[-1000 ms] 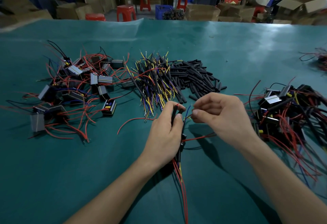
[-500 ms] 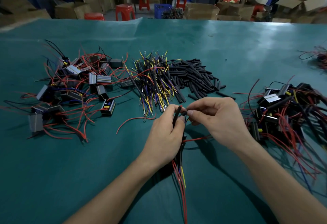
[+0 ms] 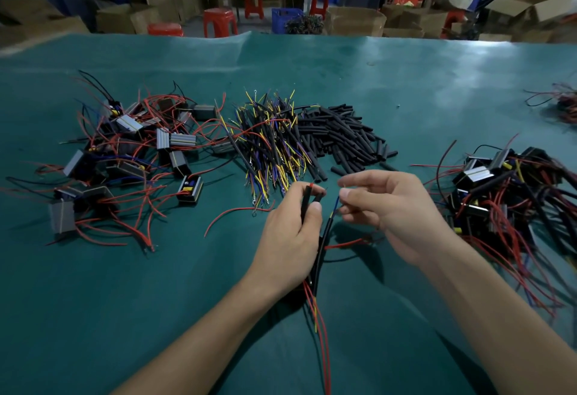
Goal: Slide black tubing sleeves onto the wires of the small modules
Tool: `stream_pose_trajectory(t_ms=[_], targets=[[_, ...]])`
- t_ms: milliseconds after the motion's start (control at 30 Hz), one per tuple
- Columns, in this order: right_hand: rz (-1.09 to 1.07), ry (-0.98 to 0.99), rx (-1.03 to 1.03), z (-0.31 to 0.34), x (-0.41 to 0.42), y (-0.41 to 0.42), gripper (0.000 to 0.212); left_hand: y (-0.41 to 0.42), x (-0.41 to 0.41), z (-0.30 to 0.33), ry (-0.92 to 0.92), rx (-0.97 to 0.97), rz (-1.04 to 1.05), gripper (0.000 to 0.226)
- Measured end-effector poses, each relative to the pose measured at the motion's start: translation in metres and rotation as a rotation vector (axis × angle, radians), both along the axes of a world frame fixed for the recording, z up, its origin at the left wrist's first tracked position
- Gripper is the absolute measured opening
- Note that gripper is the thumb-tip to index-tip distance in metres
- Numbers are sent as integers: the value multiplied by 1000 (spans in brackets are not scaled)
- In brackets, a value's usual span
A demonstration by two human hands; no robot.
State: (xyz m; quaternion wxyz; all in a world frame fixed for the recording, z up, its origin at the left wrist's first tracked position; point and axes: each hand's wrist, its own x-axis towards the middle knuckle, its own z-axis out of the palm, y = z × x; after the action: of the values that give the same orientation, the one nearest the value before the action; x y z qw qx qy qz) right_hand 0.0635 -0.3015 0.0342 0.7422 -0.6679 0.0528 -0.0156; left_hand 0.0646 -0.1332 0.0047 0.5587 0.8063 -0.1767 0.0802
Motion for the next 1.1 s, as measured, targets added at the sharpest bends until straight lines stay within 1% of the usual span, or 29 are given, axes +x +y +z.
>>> stream_pose_trajectory(t_ms=[67, 133, 167, 233, 300, 400, 467, 700, 867, 933, 1000, 1033, 1100], targets=[[13, -2, -14, 0, -1, 2, 4, 0, -1, 1, -7, 2, 7, 15], [32, -54, -72, 1, -2, 3, 6, 0, -1, 2, -11, -2, 7, 14], [36, -102, -149, 1, -3, 3, 7, 0, -1, 1, -9, -7, 4, 13], [21, -219, -370, 0, -4, 5, 9, 0, 0, 0, -1, -17, 1, 13], [-31, -340, -559, 0, -4, 6, 11, -1, 1, -1, 1, -16, -2, 13], [-101, -534, -753, 1, -5, 8, 11, -1, 2, -2, 6, -18, -18, 11], [-98, -602, -822, 2, -7, 9, 10, -1, 2, -3, -2, -19, -29, 10], [-82, -635, -875, 6, -8, 9, 11, 1, 2, -2, -13, -12, -38, 8], [-84, -683, -986, 9, -10, 9, 15, 1, 2, -3, -10, -28, -48, 7], [-96, -680, -997, 9, -10, 9, 18, 1, 2, -4, -20, -21, -40, 9], [-121, -567, -926, 8, -9, 10, 19, 1, 3, -6, -6, -31, -36, 10], [-114, -464, -837, 7, -8, 10, 18, 0, 3, -6, 0, -35, -36, 11], [-69, -242, -582, 8, -6, 10, 15, 0, 3, -7, -5, -41, -44, 12]])
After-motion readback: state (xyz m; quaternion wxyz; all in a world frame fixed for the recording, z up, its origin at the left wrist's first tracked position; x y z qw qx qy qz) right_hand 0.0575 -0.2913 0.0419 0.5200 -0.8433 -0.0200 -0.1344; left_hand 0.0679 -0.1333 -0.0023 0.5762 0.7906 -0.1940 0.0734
